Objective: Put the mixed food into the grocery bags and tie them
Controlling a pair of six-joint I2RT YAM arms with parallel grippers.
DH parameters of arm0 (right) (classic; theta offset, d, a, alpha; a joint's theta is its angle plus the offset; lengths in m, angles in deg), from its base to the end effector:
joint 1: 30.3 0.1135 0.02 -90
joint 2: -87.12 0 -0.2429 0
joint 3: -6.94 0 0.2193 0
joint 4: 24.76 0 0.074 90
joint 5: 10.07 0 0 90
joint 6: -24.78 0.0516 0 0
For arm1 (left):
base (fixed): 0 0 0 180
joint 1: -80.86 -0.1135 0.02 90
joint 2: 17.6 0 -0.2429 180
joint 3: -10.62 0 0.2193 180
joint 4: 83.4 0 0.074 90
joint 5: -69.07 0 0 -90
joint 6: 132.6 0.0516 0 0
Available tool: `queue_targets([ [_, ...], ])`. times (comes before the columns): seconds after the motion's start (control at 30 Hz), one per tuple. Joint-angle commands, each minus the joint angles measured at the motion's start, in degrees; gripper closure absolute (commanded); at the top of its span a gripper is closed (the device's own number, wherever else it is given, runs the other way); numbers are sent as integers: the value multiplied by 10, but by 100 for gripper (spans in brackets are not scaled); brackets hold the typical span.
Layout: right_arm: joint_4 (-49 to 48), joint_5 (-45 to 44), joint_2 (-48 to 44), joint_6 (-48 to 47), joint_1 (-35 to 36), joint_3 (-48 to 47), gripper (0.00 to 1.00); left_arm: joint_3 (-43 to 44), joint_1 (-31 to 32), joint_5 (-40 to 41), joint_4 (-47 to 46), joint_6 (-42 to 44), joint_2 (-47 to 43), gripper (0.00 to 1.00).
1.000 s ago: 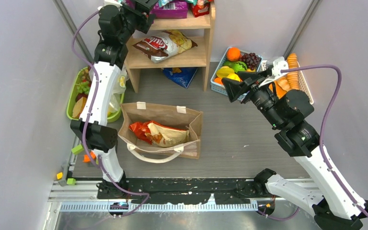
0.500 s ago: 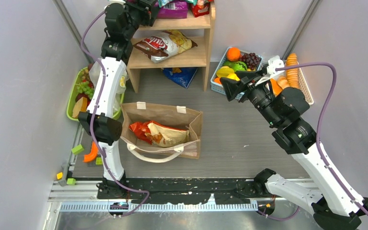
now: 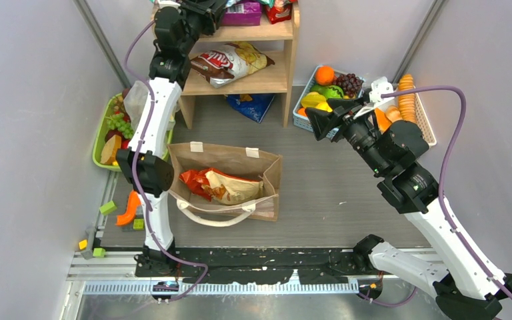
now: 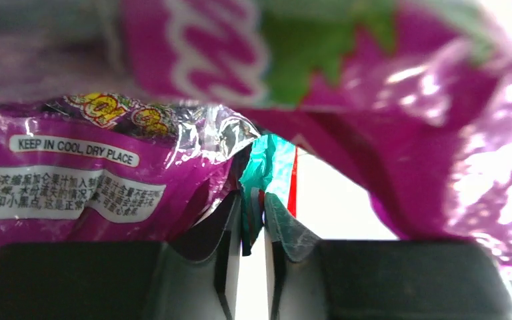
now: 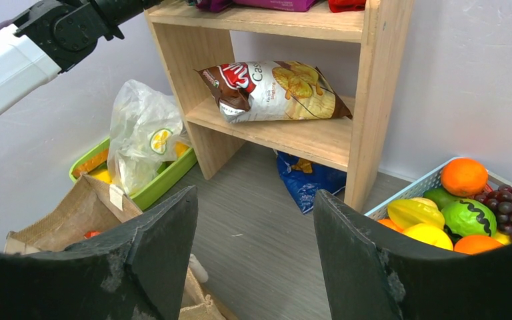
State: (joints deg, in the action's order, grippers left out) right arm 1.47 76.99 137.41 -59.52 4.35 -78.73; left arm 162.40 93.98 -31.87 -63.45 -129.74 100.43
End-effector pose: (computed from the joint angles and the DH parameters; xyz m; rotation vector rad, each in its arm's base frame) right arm 0.1393 0.0931 0.4473 -0.3164 1.3982 0.5456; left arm 0.4239 -0.1089 0.4795 -0.7637 1.3202 -1.5748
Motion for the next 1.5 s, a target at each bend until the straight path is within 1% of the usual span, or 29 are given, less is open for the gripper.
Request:
queue_targets([
  [0.0,-26,-5,-2,-6,-2,-11,29,30,2,-16,-37,-12,3,92],
  [0.03,-27,-5,-3,-5,-2,-11,29,30,2,-16,-37,-5,-1,99],
  [0.07,-26,-4,-3,-4,-2,-10,29,32,2,-17,-37,2,-6,100],
  [0.2,-29,-4,-8,1,-2,-6,29,26,2,-24,-37,33,-32,100],
  [0.33,-33,-2,-14,8,-2,-1,29,1,4,-30,-104,36,-58,100],
  [0.43,-33,-2,-16,14,-2,0,30,29,7,-31,-122,43,-57,100],
  [0.53,-37,2,-20,19,-2,3,30,77,12,-38,-124,69,-48,100],
  [0.6,-38,4,-21,19,-2,2,30,87,14,-44,-129,83,-56,100],
  [0.8,-35,3,-25,23,-2,0,30,45,15,-107,-159,122,-123,100],
  [0.93,-27,15,-21,37,-2,9,30,9,15,-186,-158,148,-182,100],
  [1.0,-17,21,-13,44,-2,10,30,-41,15,-220,-150,163,-230,100],
  [1.03,-10,41,-7,46,-1,11,31,-78,15,-230,-146,173,-263,100],
  [1.1,-4,53,1,55,-2,17,33,-172,15,-236,-138,202,-336,100],
  [1.13,-4,56,2,65,-1,26,33,-219,15,-235,-132,227,-390,100],
  [1.2,-12,72,5,79,-1,44,34,-310,15,-229,-107,270,-466,100],
  [1.27,-14,100,12,90,0,58,32,-397,16,-215,-64,313,-541,100],
  [1.37,-6,120,36,99,4,66,29,-540,22,-202,-22,346,-641,100],
  [1.47,10,137,60,92,17,63,26,-643,32,-202,23,367,-724,100],
])
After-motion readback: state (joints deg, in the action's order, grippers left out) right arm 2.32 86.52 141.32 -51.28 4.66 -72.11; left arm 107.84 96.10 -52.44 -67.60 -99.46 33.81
